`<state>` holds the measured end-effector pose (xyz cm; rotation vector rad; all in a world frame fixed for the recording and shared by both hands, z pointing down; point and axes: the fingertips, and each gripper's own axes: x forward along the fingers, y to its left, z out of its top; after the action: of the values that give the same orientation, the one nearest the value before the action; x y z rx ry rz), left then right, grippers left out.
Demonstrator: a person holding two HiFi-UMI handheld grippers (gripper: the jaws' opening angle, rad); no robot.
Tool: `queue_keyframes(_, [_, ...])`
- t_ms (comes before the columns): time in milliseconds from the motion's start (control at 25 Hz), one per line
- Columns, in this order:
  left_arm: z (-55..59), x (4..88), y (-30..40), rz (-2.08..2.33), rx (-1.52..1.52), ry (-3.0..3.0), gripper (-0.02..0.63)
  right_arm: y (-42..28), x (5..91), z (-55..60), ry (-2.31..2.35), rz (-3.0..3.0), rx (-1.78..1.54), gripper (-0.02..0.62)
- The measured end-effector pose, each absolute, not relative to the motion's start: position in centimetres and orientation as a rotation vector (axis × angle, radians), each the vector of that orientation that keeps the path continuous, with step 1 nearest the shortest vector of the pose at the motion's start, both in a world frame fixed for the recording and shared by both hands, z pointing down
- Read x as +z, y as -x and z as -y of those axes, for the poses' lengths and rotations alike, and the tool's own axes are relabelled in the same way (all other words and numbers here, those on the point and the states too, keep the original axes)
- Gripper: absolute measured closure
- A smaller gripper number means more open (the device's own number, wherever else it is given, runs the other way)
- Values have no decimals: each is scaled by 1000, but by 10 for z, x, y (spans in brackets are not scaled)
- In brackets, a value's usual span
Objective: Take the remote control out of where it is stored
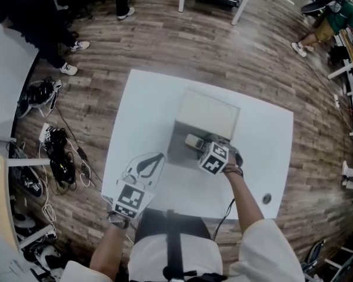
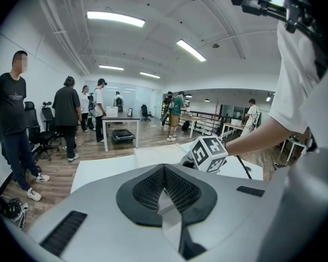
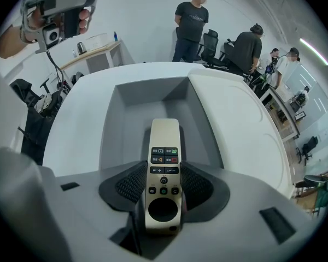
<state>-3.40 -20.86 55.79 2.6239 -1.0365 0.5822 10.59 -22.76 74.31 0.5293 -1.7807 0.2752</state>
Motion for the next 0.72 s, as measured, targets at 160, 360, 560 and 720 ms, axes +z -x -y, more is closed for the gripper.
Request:
queue_keyframes(160, [206, 555, 35, 1043, 589, -2626, 607, -110, 738, 229, -583, 1787, 267, 411])
queue_keyframes(360, [208, 550, 40, 1053, 589, -2641, 607, -118, 730, 238, -680, 1828, 286, 411])
queue_keyframes(560, [209, 540, 42, 1050, 582, -2666, 607, -120, 714, 241, -762, 1869, 273, 411])
queue_keyframes(720, [208, 533, 40, 1030, 579, -2690, 607, -121, 698, 240, -817, 1892, 257, 411])
